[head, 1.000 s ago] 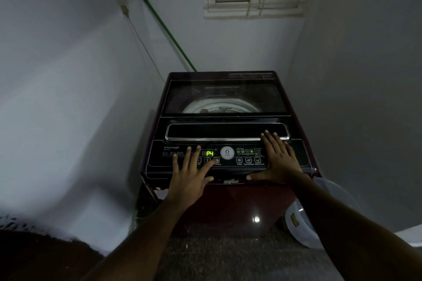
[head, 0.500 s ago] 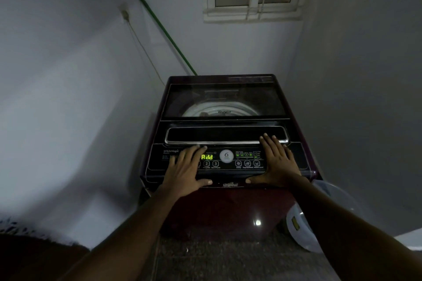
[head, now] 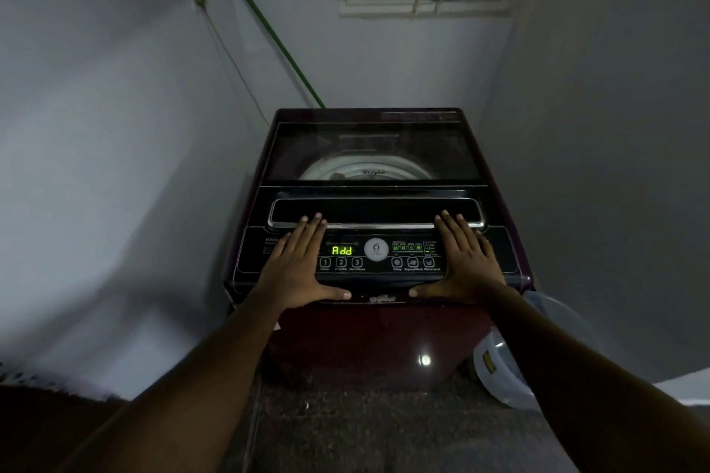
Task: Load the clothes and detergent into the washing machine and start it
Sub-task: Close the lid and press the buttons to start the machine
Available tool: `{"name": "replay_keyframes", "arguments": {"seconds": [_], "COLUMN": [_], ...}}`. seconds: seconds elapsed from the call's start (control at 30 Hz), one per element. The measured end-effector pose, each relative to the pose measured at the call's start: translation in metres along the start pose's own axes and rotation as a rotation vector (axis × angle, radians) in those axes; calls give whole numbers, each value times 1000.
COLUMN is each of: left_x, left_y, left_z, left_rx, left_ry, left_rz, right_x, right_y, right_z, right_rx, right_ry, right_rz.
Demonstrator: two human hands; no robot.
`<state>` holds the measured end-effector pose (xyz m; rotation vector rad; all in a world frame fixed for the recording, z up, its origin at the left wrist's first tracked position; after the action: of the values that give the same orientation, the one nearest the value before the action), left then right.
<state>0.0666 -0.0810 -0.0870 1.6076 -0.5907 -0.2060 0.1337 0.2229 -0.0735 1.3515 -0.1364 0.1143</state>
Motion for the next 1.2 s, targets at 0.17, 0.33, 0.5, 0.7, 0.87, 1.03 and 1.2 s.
{"name": "replay_keyframes", "arguments": {"seconds": [0.17, 0.33, 0.5, 0.7, 0.87, 1.03, 1.2], "left_x": [0, 0, 4, -1, -1, -2, -3], "left_y": [1, 2, 1, 11, 6, 7, 5], "left_z": [0, -1, -1, 0, 0, 1, 2], "left_rx": [-4, -13, -30, -104, -151, -197, -189], "left_ry": [9, 8, 7, -19, -16, -15, -26], "left_rz": [-7, -21, -37, -72, -135, -130, -144], "right_x": [-1, -1, 1, -2, -1, -2, -1], "right_y": [0, 1, -1, 1, -3, -1, -3], "right_z": [1, 1, 1, 1, 2, 2, 0], "right_rx": [6, 15, 20, 18, 27, 30, 35], "right_ry": [5, 0, -8, -6, -9, -3, 0], "right_rz": [-11, -1, 1, -12, -17, -37, -56]}}
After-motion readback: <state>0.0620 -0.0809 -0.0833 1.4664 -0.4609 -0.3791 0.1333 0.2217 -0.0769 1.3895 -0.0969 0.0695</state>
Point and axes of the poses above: each hand's wrist, its own x-axis away from the middle knuckle, its own y-axis out of the back of the hand, z = x × y, the point moved 1 cm from there along -x, towards the middle knuckle, and after that the axes turned 7 degrees about z, right-handed, at the moved point
